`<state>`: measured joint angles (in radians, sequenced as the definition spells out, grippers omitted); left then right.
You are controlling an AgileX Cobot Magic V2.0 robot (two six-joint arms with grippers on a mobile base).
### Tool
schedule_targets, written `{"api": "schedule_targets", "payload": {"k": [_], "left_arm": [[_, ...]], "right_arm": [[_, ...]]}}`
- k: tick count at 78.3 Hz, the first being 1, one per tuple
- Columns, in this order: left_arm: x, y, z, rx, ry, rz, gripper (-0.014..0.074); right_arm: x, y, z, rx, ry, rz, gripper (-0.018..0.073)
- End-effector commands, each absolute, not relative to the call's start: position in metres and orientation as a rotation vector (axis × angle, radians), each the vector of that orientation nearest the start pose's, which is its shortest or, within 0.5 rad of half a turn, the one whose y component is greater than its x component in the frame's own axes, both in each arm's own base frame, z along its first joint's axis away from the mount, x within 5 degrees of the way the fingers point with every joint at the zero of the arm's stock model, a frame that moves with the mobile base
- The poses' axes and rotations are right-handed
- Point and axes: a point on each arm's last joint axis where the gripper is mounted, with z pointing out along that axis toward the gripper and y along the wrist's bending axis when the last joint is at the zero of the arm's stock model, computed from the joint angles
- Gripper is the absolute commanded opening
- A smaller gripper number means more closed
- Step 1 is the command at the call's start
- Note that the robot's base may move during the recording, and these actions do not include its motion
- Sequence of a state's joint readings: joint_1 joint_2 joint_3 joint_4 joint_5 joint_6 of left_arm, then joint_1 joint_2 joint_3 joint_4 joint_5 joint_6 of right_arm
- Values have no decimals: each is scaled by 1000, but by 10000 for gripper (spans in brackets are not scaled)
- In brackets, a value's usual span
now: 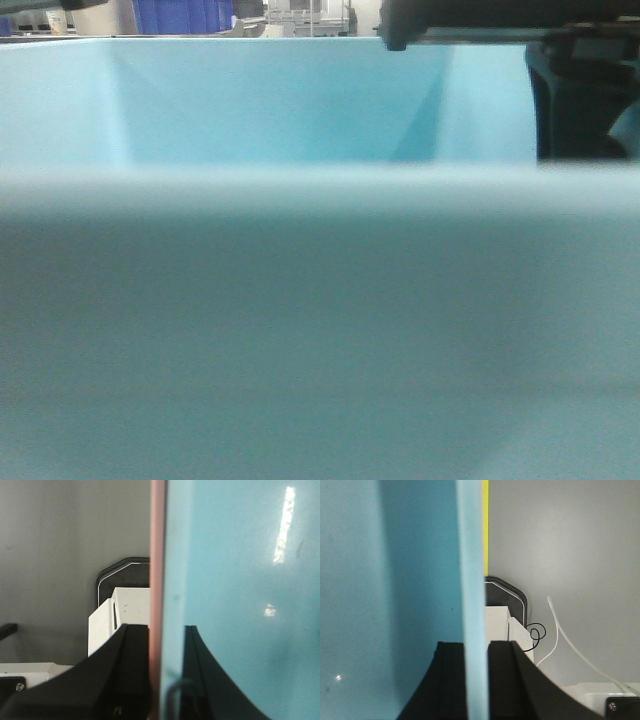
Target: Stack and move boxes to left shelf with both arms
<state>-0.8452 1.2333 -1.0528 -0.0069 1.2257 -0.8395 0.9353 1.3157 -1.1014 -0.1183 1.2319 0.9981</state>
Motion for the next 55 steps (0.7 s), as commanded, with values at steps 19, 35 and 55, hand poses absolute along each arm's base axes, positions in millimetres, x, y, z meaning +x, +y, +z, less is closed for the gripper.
{"api": "schedule_targets", "payload": {"k": [19, 35, 55], "left_arm": [[136, -155, 325, 20, 2986, -246, -3], [136, -155, 325, 20, 2985, -247, -3], [136, -155, 325, 20, 2984, -249, -3]], "right_arm": [[148, 177, 324, 51, 2861, 163, 52], [148, 177, 324, 51, 2861, 163, 52], [148, 177, 324, 51, 2861, 163, 52]]}}
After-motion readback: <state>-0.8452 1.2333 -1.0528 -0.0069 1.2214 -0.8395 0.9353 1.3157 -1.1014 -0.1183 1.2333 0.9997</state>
